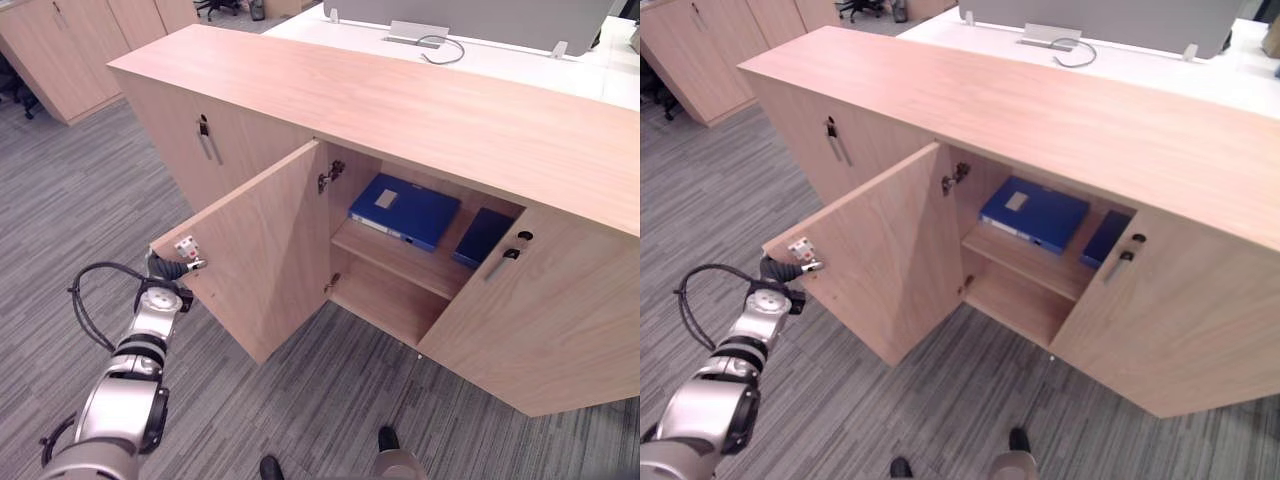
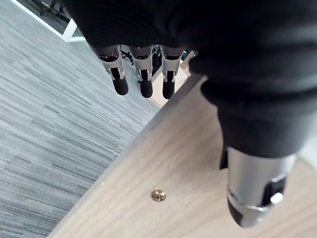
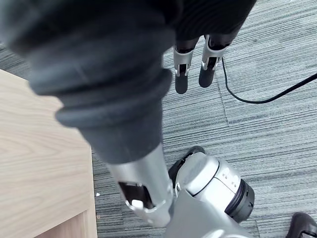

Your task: Walk over to the cabinet, pick up the folder, carry it to the office cabinet, place the folder inside the office cabinet, then close the office cabinet door

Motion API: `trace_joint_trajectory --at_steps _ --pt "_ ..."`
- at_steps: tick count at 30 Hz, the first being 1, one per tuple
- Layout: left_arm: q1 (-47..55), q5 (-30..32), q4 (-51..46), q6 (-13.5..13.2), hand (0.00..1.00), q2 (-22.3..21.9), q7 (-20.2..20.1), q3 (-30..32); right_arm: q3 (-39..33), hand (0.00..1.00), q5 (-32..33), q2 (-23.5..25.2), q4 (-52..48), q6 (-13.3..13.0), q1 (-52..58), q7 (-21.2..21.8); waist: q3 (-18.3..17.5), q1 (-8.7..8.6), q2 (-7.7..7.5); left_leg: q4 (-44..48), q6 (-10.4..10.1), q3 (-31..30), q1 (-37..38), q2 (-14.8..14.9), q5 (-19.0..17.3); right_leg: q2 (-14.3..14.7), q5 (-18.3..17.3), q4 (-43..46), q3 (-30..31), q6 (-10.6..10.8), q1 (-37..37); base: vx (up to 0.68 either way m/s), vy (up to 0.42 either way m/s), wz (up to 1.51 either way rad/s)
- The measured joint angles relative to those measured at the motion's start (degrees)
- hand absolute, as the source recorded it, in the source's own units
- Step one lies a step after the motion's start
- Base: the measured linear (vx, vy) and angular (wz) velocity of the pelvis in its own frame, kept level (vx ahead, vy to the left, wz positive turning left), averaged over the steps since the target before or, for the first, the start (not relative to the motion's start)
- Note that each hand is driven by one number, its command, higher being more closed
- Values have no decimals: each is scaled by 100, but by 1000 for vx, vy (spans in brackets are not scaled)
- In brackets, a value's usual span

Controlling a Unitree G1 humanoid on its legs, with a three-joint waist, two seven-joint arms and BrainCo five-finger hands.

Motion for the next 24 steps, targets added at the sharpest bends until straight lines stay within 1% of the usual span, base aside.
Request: trace_joint_trajectory --at_steps 2,4,7,8,9,10,12,13,15,16,18,19,20,21,22,23,24 --pt "-115 92 106 81 0 42 0 -11 -1 0 0 38 6 -2 0 0 3 2 -5 1 27 8 -1 -1 23 -1 21 0 1 -10 -2 44 9 0" --pt "-131 127 105 87 0 50 9 -65 -3 0 1 57 21 -2 0 -1 4 21 -7 1 27 9 -1 -2 24 -1 21 3 0 -10 -2 35 8 1" --pt "-143 155 28 88 0 9 61 -468 -41 0 1 59 46 -1 0 -3 7 118 -11 2 29 -5 -4 -50 26 -28 21 7 -9 -10 5 28 31 4" --pt "-121 165 -98 88 0 -30 60 -646 -69 0 0 59 45 -1 0 -5 14 183 -21 2 38 -24 -9 -76 33 -57 19 10 -23 -8 12 3 35 8" --pt "57 235 -420 85 0 -52 59 -786 -70 0 -1 60 36 -1 0 -5 21 238 -33 2 46 -37 -7 -95 37 -87 16 14 -31 -3 25 -1 35 9" --pt "194 283 -635 82 0 -54 59 -873 -70 0 -2 60 30 0 0 -6 24 251 -39 2 52 -51 -5 -104 40 -106 11 15 -43 4 39 -2 38 10" --pt "747 400 -1290 -48 0 -123 48 -1199 -68 0 -4 65 -3 6 -10 -38 23 295 -45 0 76 -66 5 -179 37 -186 -12 27 -53 38 64 -1 45 8" --pt "864 408 -1382 -86 0 -150 34 -1309 -67 0 -6 72 -6 7 -20 -53 27 305 -52 0 84 -68 8 -192 33 -200 -23 25 -52 54 71 -3 47 3" --pt "1301 532 -1601 -190 0 -351 -137 -1758 -56 0 -8 117 -25 10 -42 -101 36 342 -80 -1 99 -68 22 -234 26 -239 -58 12 -43 106 92 -12 36 0" --pt "1432 554 -1659 -202 0 -418 -202 -1861 -35 0 -14 123 -25 13 -55 -119 49 341 -103 -1 98 -64 23 -239 21 -244 -59 10 -36 108 92 -10 22 -4" --pt "1816 608 -1759 -261 0 -633 -475 -2266 36 0 -74 138 -25 22 -130 -154 54 333 -110 -1 99 -23 21 -239 5 -243 -59 18 10 109 43 -14 12 -17" --pt "2141 603 -1885 -277 0 -776 -621 -2451 62 0 -122 138 -23 34 -269 -169 64 340 -121 0 103 102 1 -222 -15 -217 -79 135 133 107 -157 -33 3 -52" --pt "2440 597 -2035 -289 0 -876 -791 -2609 204 0 -202 132 -23 34 -449 -172 67 344 -110 2 110 285 -36 -188 -40 -195 -123 351 207 71 -417 -35 -3 -63" --pt "2609 594 -2190 -303 0 -938 -949 -2762 307 0 -207 146 -25 34 -551 -170 78 328 -138 4 135 361 -89 -157 -67 -174 -170 484 204 19 -582 -13 -21 -47" --pt "2809 550 -2431 -374 0 -1056 -1111 -2980 428 0 -210 148 -28 33 -611 -166 93 281 -158 12 123 390 -127 -119 -76 -125 -245 577 205 -9 -700 7 -28 -20" --pt "2898 503 -2539 -411 0 -1153 -1185 -3006 429 0 -211 148 -26 33 -610 -165 93 276 -158 29 110 401 -120 -96 -87 -91 -284 613 208 -24 -714 24 -30 -14" --pt "3067 449 -2727 -517 0 -1326 -1375 -3119 428 0 -211 147 -11 34 -584 -165 87 269 -154 39 66 452 -57 -4 -126 2 -350 650 219 -73 -697 55 -41 -21"
